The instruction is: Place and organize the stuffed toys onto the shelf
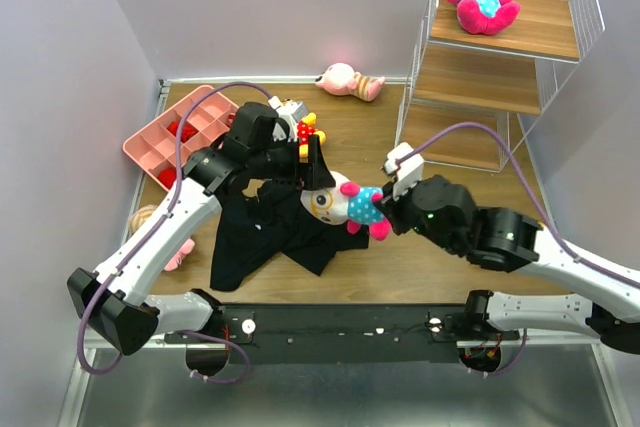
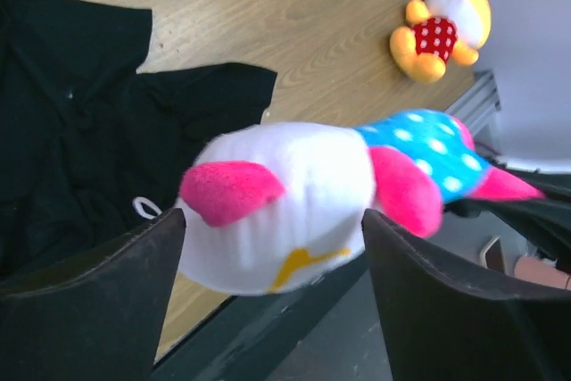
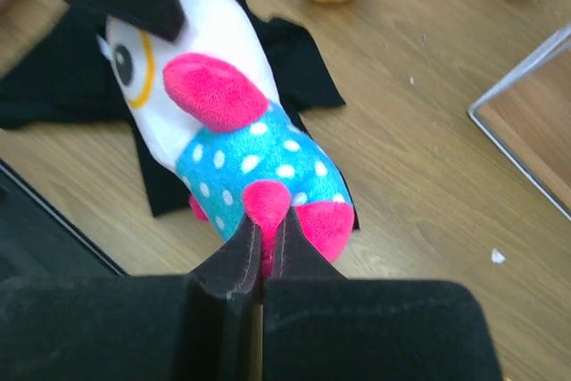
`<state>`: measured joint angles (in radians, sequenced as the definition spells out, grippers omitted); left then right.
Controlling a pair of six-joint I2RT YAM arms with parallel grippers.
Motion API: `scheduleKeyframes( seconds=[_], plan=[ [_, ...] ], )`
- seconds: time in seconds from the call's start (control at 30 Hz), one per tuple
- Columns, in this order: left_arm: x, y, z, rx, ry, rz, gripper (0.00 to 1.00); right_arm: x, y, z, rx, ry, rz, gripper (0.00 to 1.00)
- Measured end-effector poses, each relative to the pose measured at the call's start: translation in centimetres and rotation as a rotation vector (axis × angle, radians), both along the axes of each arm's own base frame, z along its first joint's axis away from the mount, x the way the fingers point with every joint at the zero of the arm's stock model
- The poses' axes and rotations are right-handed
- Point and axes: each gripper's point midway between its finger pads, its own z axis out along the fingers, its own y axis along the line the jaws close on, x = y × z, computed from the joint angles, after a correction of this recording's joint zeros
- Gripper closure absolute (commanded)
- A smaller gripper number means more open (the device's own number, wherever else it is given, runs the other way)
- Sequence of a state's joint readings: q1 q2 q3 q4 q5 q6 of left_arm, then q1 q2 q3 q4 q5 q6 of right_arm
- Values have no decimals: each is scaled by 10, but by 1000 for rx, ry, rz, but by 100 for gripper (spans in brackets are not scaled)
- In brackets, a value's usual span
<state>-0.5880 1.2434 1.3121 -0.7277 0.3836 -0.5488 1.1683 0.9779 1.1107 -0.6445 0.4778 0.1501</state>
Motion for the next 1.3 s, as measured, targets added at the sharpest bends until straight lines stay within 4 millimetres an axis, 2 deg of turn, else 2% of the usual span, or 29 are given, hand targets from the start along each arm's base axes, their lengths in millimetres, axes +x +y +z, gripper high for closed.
scheduleKeyframes(
  seconds=[0.1,0.17,0.2,0.23,0.3,0.33,0.4,0.47,0.5,0.53,0.6,0.63,0.73,0.8,0.9,1.03,1.17,1.3],
  plan=[
    [8,6,14,4,-53,44,1,-4,2,45,117,-11,3,99],
    [17,16,34,4,-118,104,1,-6,0,73,178,-24,1,99],
    [20,21,46,-3,-153,131,1,-7,-3,98,234,-37,-2,99],
    [22,26,59,-12,-192,158,1,-8,-5,112,259,-46,-4,99],
    [26,38,80,-21,-269,213,1,-7,-11,149,329,-79,-28,99],
    [29,50,87,-3,-315,263,1,-6,-16,161,348,-93,-42,99],
    [31,68,89,29,-362,327,1,-3,-31,195,400,-138,-90,99],
    [36,83,78,81,-384,384,1,3,-49,236,474,-205,-159,99],
    [37,88,72,105,-388,400,1,5,-56,249,494,-229,-187,99],
    [38,95,55,152,-382,417,1,8,-71,275,544,-282,-238,99],
    [41,103,26,226,-361,433,1,11,-87,297,590,-332,-295,99],
    [42,107,14,259,-350,437,1,14,-103,314,619,-385,-353,99],
    [41,118,-26,354,-316,445,1,17,-139,347,676,-501,-487,99],
    [38,123,-43,383,-306,448,1,18,-162,369,712,-580,-577,99],
    [36,125,-49,383,-314,449,1,20,-198,411,768,-687,-733,99],
    [37,125,-44,356,-348,458,1,29,-224,442,745,-792,-906,99],
    [36,126,-43,338,-369,463,1,40,-232,440,669,-832,-984,99],
    [35,126,-48,344,-363,460,1,49,-238,426,614,-841,-1024,99]
  ],
)
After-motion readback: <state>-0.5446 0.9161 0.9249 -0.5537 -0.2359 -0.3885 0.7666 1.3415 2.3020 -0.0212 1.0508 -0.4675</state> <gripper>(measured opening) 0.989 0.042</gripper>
